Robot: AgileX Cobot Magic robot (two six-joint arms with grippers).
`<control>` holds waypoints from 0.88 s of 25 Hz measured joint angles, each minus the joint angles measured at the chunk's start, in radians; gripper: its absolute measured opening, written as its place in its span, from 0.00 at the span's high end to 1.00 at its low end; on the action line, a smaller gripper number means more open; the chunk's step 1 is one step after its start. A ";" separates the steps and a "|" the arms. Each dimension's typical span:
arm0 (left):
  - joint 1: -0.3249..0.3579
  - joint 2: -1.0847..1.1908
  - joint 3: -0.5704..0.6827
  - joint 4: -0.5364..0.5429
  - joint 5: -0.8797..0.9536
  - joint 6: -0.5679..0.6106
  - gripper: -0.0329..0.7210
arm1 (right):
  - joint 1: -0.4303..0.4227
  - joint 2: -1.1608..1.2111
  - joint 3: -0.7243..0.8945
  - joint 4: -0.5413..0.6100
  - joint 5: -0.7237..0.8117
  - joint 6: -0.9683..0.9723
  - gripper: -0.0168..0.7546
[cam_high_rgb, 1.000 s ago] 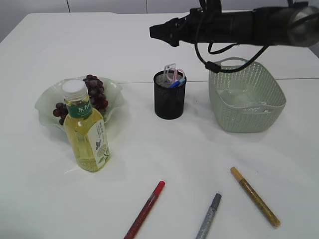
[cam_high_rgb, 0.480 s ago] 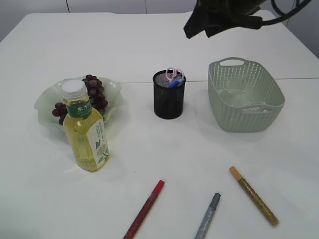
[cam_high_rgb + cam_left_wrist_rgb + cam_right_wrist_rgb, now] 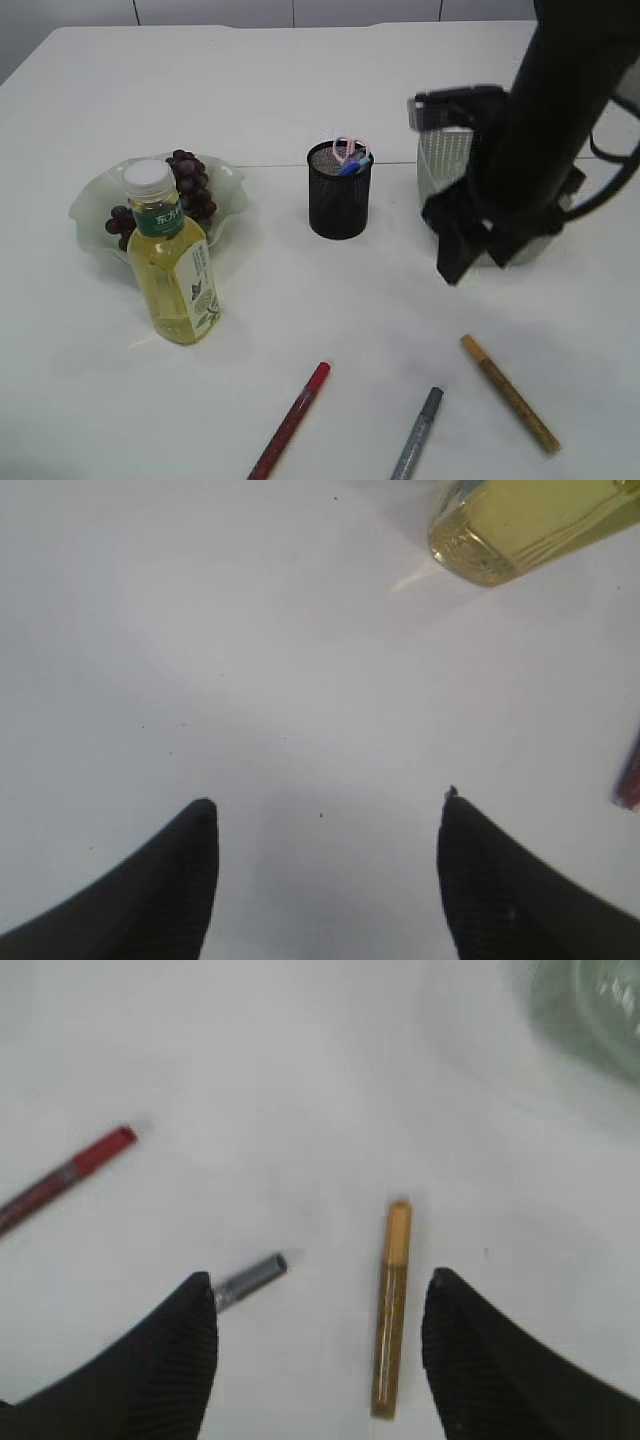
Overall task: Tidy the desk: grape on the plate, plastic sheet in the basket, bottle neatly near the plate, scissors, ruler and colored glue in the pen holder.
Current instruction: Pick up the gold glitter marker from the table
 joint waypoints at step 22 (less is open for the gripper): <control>0.000 0.000 0.000 0.000 0.000 0.000 0.30 | 0.002 0.103 0.331 -0.064 -0.316 0.112 0.47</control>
